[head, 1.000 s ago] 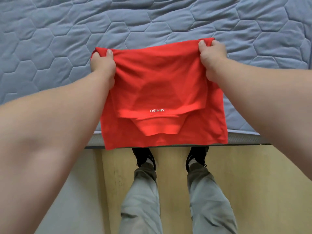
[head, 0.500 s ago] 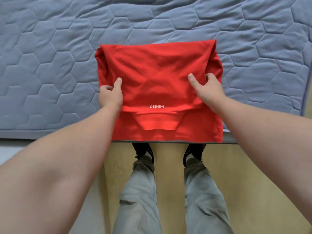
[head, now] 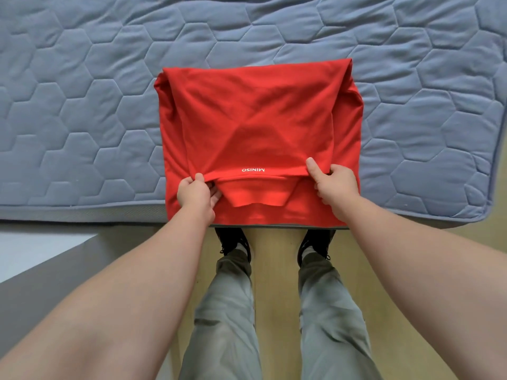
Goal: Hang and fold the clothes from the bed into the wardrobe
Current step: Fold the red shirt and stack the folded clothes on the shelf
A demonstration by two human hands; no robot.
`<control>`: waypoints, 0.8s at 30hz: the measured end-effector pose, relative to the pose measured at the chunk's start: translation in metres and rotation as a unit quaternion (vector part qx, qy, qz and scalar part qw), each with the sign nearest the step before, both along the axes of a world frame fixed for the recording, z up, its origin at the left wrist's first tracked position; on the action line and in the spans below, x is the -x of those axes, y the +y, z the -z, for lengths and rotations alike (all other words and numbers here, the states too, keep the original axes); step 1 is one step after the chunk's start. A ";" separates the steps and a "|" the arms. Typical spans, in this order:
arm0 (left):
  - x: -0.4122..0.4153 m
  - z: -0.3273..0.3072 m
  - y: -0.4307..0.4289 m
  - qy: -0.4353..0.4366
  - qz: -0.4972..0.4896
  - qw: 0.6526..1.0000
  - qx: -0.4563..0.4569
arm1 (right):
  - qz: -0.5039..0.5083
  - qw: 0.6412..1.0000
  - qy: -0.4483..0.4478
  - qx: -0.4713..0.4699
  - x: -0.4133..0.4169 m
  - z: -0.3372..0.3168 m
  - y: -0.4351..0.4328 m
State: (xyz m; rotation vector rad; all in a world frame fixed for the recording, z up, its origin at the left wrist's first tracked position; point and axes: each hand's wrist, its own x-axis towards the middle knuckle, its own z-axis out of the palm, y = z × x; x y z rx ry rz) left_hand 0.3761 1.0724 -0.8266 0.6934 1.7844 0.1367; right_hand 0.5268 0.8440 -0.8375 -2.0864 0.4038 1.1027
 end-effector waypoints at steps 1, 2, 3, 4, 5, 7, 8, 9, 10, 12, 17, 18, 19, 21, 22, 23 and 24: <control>0.000 -0.002 -0.001 -0.009 0.008 1.000 0.011 | 0.042 0.997 0.052 -0.034 0.001 -0.004 -0.001; -0.001 -0.004 -0.002 -0.024 0.016 0.999 0.029 | 0.072 0.990 0.103 -0.066 0.001 -0.007 -0.001; -0.002 -0.005 -0.004 -0.036 0.032 0.998 0.047 | 0.084 0.982 0.142 -0.091 0.002 -0.010 -0.001; -0.003 -0.006 -0.006 -0.043 0.052 0.996 0.059 | 0.082 0.978 0.161 -0.107 0.004 -0.010 -0.001; -0.003 -0.006 -0.008 -0.041 0.077 0.994 0.062 | 0.079 0.976 0.165 -0.115 0.004 -0.011 -0.001; 0.000 -0.006 -0.013 -0.031 0.101 0.993 0.061 | 0.086 0.975 0.163 -0.124 0.006 -0.011 0.000; 0.001 -0.007 -0.015 -0.032 0.095 0.993 0.066 | 0.090 0.973 0.167 -0.129 0.006 -0.011 0.000; 0.004 -0.007 -0.016 -0.032 0.087 0.993 0.073 | 0.089 0.971 0.176 -0.134 0.007 -0.011 -0.001; 0.007 -0.007 -0.018 -0.028 0.086 0.993 0.079 | 0.083 0.968 0.189 -0.140 0.008 -0.012 -0.002; 0.015 -0.006 -0.021 0.009 0.119 0.990 0.073 | 0.058 0.963 0.220 -0.143 0.011 -0.013 -0.005; 0.007 -0.009 -0.028 0.268 0.390 0.876 -0.090 | 0.014 0.977 0.198 -0.078 0.020 -0.013 -0.005; -0.003 -0.015 -0.031 0.320 0.387 0.855 -0.126 | 0.015 0.981 0.184 -0.067 0.021 -0.014 -0.003; -0.015 -0.023 -0.034 0.347 0.368 0.847 -0.164 | 0.017 0.985 0.163 -0.056 0.022 -0.014 -0.002; -0.045 -0.033 -0.045 0.327 0.365 0.836 -0.247 | 0.015 0.996 0.085 -0.026 0.022 -0.015 -0.001; -0.062 -0.036 -0.053 0.286 0.388 0.830 -0.281 | 0.010 0.999 0.035 0.001 0.021 -0.015 -0.004; -0.081 -0.039 -0.061 0.233 0.423 0.820 -0.306 | 0.008 0.999 -0.015 0.036 0.019 -0.015 -0.007; -0.101 -0.041 -0.069 0.176 0.461 0.807 -0.324 | 0.012 0.996 -0.061 0.067 0.016 -0.015 -0.012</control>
